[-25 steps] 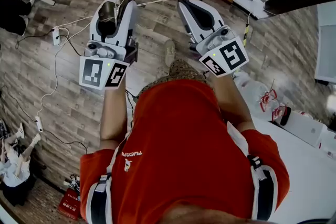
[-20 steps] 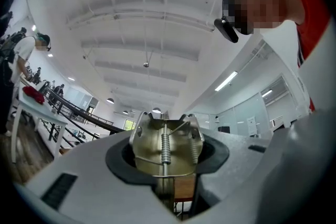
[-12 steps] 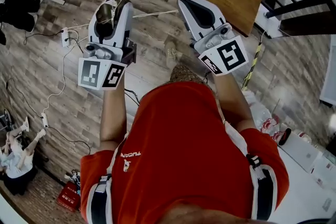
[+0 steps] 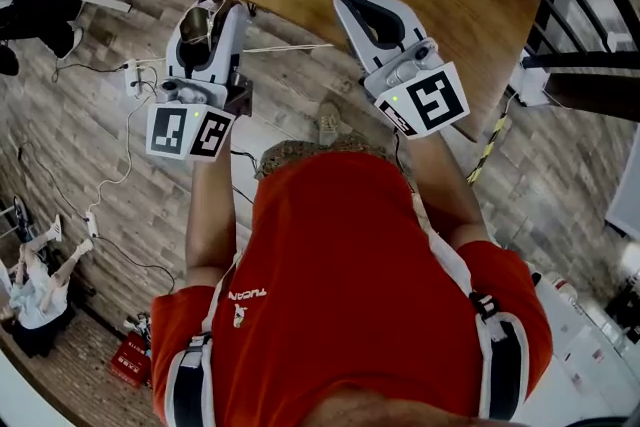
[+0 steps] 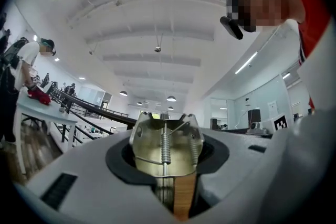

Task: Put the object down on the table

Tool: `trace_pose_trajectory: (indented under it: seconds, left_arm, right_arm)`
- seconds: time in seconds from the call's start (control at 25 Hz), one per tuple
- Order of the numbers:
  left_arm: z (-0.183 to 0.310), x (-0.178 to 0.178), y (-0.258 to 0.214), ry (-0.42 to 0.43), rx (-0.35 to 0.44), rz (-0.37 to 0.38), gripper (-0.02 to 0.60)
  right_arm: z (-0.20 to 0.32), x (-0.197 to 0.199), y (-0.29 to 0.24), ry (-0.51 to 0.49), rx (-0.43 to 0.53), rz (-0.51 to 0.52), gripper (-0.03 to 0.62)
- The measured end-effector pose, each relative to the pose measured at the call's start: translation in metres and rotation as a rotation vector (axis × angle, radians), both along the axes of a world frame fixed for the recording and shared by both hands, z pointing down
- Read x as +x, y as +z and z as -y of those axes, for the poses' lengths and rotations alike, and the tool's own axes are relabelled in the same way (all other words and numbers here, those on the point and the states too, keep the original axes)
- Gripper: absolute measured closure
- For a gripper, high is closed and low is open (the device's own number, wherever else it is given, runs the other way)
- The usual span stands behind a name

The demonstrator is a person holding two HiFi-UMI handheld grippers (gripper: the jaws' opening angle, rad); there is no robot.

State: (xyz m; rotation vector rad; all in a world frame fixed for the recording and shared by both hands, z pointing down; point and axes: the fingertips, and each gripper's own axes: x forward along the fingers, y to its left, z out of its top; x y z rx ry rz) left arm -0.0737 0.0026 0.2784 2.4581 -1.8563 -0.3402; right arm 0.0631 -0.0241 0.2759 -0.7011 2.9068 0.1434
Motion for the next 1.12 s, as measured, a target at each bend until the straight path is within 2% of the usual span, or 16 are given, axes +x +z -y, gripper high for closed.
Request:
trace_pose_trajectory:
  seconds: [0.4,0.56,0.76,1.12]
  left_arm:
    - [0.078,-0.044,0.041,-0.021,-0.101,0.011,0.402]
    - [0.106,-0.058,0.056,0.017,-0.122,0.020,0.402]
    - [0.159,-0.099,0.080,0.064,-0.170,0.028,0.402]
    - [0.230,-0.140,0.129,0.163,-0.286,0.064,0.402]
  right_arm:
    - [0.063,-0.043,0.021,-0.004,-0.048,-0.036,0.569]
    - [0.084,-0.063,0.031,0.031,-0.046,-0.063,0.569]
    - [0.125,-0.107,0.049,0.080,-0.093,-0.111,0.569]
    - [0.169,-0.153,0.067,0.184,-0.130,-0.133,0.569]
